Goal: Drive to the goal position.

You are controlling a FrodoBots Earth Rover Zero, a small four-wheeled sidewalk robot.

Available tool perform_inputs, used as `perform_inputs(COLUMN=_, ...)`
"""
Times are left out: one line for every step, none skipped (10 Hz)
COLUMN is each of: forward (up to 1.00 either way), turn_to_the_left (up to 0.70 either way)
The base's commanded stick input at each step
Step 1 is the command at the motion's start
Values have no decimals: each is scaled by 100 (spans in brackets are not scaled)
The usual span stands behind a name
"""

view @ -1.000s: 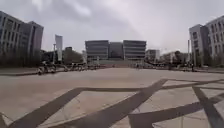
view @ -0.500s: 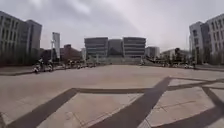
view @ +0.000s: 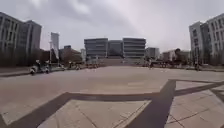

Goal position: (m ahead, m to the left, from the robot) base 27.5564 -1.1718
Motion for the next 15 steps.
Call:
perform_inputs(forward=70, turn_to_the_left=1)
perform_inputs(forward=70, turn_to_the_left=1)
perform_inputs(forward=70, turn_to_the_left=2)
perform_inputs(forward=70, turn_to_the_left=1)
perform_inputs(forward=70, turn_to_the_left=2)
perform_inputs(forward=70, turn_to_the_left=1)
perform_inputs(forward=70, turn_to_the_left=1)
perform_inputs(forward=70, turn_to_the_left=1)
perform_inputs(forward=70, turn_to_the_left=2)
perform_inputs(forward=70, turn_to_the_left=2)
perform_inputs(forward=70, turn_to_the_left=2)
perform_inputs(forward=70, turn_to_the_left=2)
perform_inputs(forward=70, turn_to_the_left=2)
perform_inputs(forward=70, turn_to_the_left=2)
perform_inputs(forward=70, turn_to_the_left=2)
